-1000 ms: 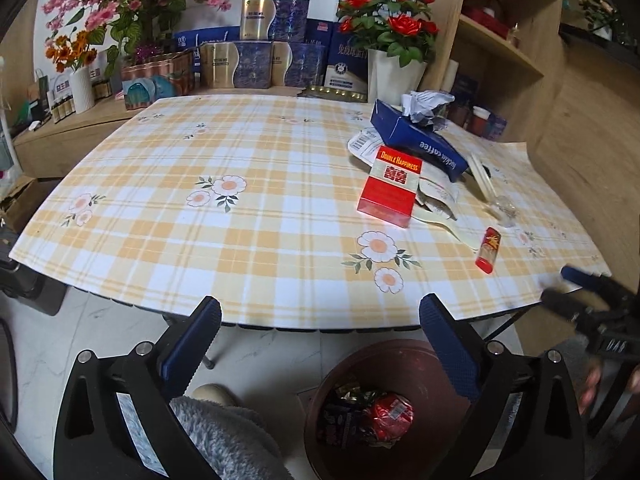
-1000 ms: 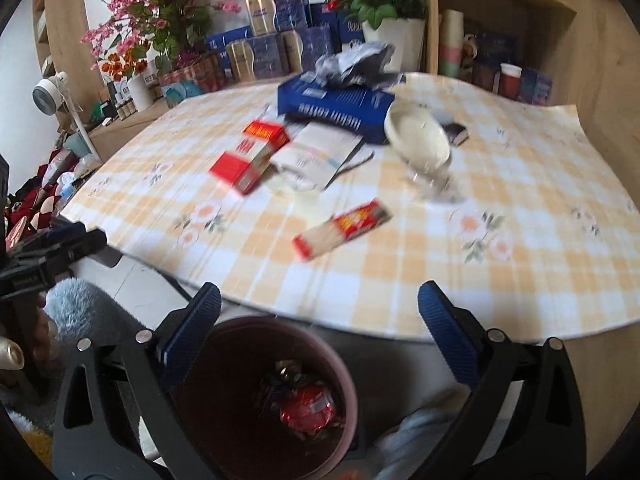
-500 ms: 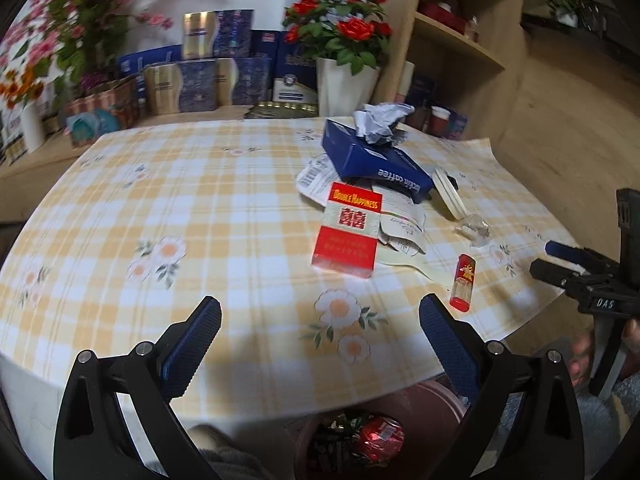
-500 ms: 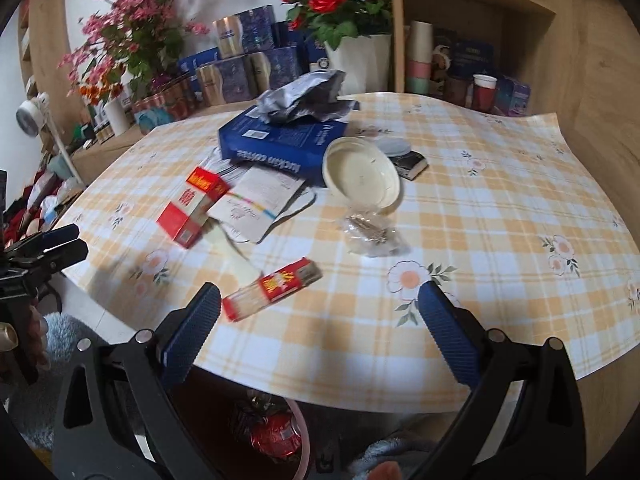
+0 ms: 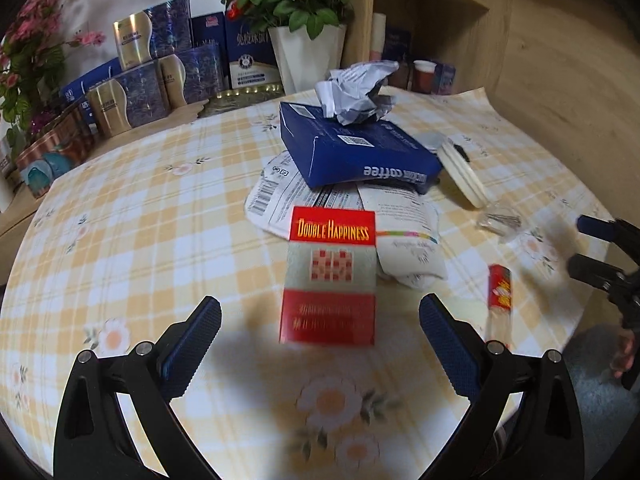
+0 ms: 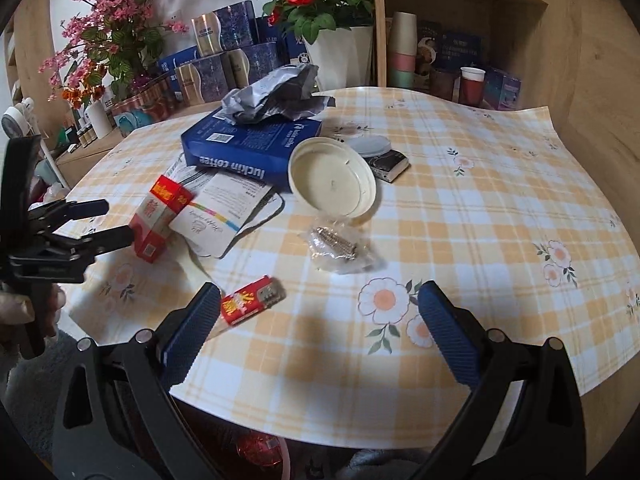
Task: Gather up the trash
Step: 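Move the left tool to the red cigarette pack and grasp it, then grasp the white round plastic lid by its rim with the right tool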
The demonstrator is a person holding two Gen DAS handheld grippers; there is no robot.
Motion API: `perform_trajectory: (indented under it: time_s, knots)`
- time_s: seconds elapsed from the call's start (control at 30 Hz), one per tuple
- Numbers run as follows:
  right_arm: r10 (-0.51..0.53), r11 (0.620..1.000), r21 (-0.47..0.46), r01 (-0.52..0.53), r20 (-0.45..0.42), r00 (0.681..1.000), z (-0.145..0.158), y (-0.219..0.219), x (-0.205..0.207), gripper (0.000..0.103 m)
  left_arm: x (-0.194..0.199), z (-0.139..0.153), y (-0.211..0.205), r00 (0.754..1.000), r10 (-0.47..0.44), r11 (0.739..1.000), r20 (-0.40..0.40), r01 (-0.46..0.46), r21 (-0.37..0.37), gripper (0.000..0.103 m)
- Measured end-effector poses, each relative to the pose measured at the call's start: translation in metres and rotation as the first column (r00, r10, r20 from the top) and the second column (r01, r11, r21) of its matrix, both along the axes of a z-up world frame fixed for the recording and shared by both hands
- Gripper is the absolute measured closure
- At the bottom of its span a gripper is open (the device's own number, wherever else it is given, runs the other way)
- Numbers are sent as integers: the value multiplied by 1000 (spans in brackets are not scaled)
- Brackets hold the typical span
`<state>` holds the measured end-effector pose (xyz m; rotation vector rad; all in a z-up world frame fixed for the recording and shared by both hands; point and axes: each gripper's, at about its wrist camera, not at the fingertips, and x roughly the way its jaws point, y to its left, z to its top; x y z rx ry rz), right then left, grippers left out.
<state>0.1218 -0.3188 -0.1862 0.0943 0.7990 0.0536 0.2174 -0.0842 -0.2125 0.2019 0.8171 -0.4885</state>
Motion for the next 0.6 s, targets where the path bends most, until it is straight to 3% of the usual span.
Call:
perform_trajectory:
  time_s: [0.2,0.27,0.3,0.33,0.6]
  knots:
    - [15,1000,-8,-15,-17,1000,-1,-2,12,6,28,-21,-6,996,58,998,-71,-58,4,6]
    - [24,999,-27,-25,-16,1000,0,0,15,6,30,-25,-4,994,65,998,-92,-66,-11,18]
    - [29,999,-40,-30,-14,999,0,1,17,6,30,-27,-3,993,58,998,-105,-60,-18,40]
    - [34,998,-52,-35,-11,999,0,2,19,6,31,-29,-1,990,64,998,-124,-67,-18,45]
    - [88,985,-148,-88,-6,996,7,18,52,9,17,-7,33,981,155,973,-117,-172,-154,46]
